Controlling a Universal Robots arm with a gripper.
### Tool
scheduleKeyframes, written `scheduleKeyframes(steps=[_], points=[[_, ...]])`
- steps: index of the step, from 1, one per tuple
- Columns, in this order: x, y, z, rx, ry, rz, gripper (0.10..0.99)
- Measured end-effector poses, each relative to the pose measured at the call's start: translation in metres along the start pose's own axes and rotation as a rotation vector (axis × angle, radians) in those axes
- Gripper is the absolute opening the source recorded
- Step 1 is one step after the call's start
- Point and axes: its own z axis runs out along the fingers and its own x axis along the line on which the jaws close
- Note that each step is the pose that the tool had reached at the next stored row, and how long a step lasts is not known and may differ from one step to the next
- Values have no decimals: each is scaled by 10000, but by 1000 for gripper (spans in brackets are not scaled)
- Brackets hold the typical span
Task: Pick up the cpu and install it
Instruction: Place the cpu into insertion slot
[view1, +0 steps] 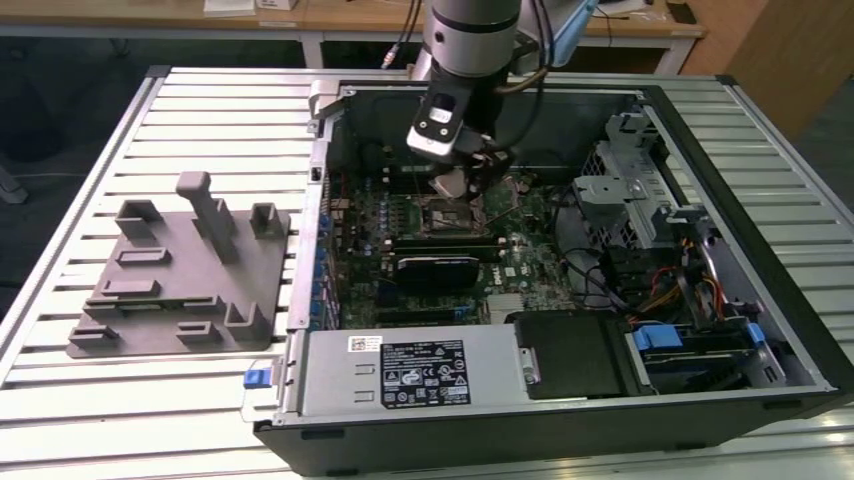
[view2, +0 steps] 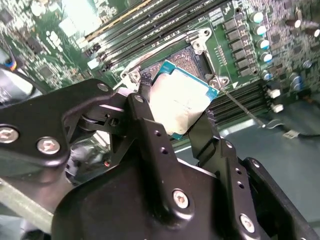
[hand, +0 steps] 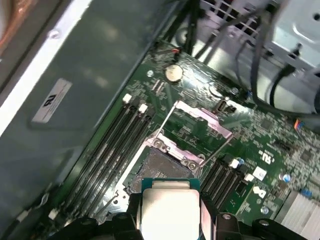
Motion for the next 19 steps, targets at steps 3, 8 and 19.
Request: scheduleKeyframes(steps=[3,8,19], points=[[0,0,5,-6,-32,555,545],[0,-1,13,-17,-84,1464,545],[0,-2,33,-38,-196,3419,545]])
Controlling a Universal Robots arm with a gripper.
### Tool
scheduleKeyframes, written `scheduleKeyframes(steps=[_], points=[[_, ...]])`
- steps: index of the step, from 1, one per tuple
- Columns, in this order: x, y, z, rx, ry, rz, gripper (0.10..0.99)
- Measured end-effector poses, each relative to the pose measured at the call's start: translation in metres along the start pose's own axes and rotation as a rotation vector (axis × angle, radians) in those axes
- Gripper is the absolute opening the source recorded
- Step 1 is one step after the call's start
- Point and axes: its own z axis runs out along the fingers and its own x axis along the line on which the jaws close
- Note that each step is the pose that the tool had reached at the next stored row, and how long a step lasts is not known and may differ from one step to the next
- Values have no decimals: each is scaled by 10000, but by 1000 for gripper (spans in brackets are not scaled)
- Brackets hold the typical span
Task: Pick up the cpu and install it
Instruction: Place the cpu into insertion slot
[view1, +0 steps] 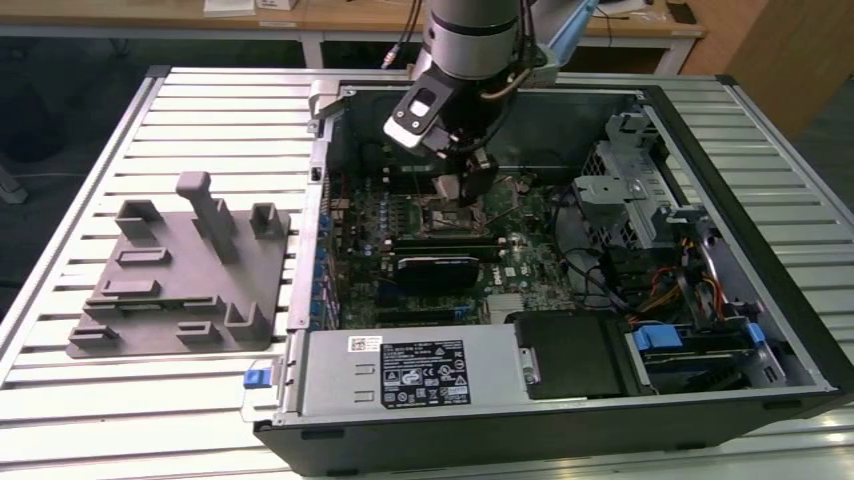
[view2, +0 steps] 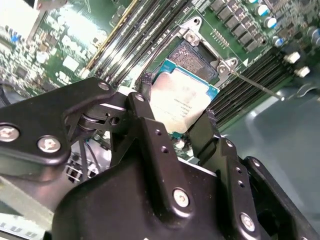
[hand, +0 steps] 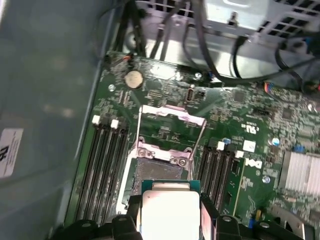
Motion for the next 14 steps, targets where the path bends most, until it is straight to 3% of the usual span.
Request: scheduleKeyframes(steps=[12,14], points=[[0,-1,21,-24,-125,2128,545],[0,-2,34,-25,-135,2284,545]])
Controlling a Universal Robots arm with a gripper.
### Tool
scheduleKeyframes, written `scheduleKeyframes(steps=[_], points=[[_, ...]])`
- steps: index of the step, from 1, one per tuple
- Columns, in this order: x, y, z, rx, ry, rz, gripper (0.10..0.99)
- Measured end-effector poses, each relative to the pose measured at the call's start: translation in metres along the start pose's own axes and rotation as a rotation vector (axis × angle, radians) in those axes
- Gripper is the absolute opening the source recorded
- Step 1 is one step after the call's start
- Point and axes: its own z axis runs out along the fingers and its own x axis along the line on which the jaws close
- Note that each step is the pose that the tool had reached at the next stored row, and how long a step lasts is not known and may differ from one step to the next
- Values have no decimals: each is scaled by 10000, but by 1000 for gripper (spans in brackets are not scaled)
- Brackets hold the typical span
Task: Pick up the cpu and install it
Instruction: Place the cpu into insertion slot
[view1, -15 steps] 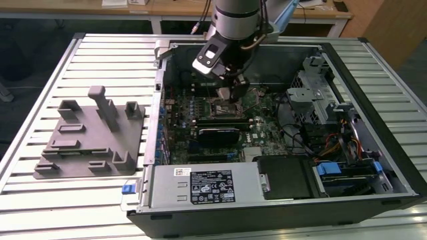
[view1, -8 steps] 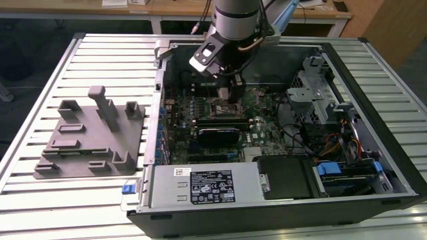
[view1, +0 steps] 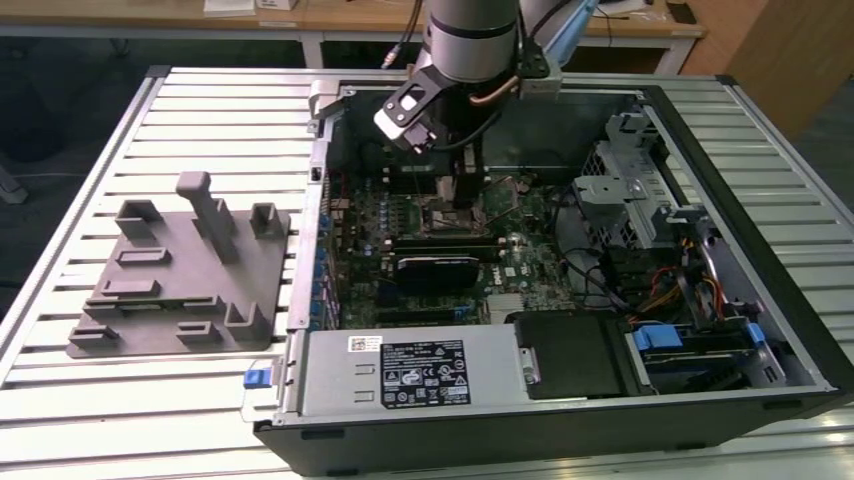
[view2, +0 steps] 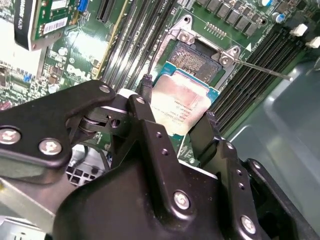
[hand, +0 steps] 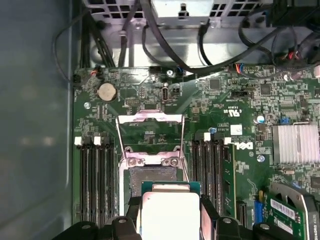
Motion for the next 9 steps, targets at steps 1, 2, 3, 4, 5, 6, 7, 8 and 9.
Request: scheduleKeyframes(steps=[1,2,3,4,5,6,7,8,9], points=[[0,-1,13,0,0,4,545],[0,-2,28,0,0,5,545],[-1,-3,45,0,-1,4,545],[-1,-4,60,0,-2,-10,545],[-1,-4,74,0,2,-47,545],[-1,-5,86,1,5,-94,545],[-1,-6,99,1,8,-151,545],[-1,-7,113,1,12,-216,545],[-1,-7,126,3,16,-291,545]])
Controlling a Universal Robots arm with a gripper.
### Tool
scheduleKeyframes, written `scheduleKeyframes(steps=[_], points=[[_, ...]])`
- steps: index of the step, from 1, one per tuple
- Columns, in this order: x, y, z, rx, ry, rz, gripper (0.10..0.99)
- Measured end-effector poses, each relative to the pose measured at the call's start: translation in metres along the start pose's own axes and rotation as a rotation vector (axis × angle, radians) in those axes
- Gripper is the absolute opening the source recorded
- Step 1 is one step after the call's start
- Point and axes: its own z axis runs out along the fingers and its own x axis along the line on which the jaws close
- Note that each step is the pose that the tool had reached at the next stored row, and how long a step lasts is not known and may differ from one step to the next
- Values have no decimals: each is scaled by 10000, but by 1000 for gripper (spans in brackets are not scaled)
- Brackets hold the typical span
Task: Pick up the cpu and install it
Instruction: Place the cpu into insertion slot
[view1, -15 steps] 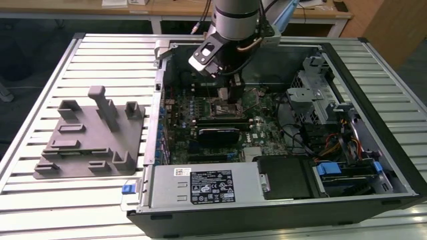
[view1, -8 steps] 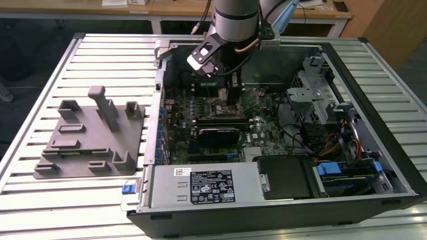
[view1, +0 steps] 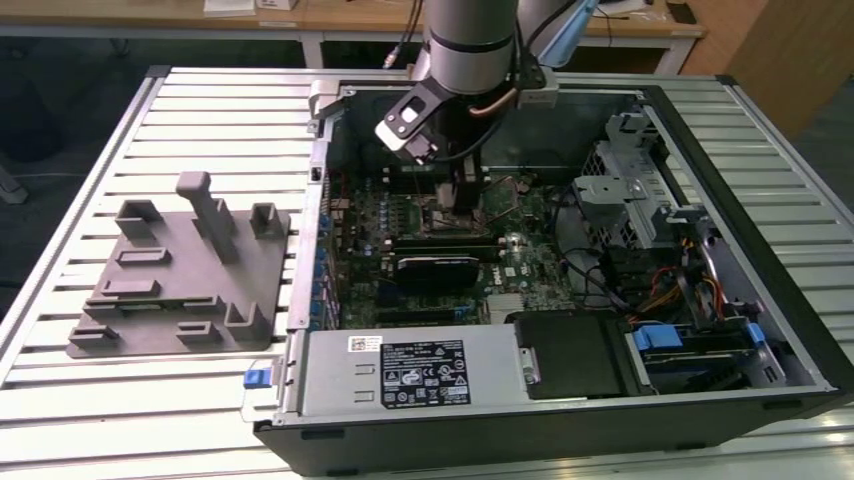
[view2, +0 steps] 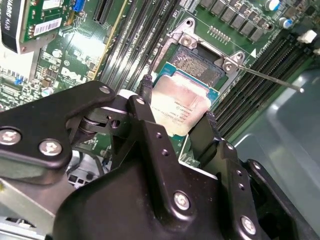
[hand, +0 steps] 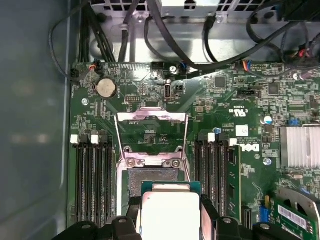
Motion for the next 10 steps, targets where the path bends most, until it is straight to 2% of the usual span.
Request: scheduleKeyframes(steps=[4,10], points=[[0,-1,62,3,6,-232,545],[10,2,171,3,-7,-271,545]])
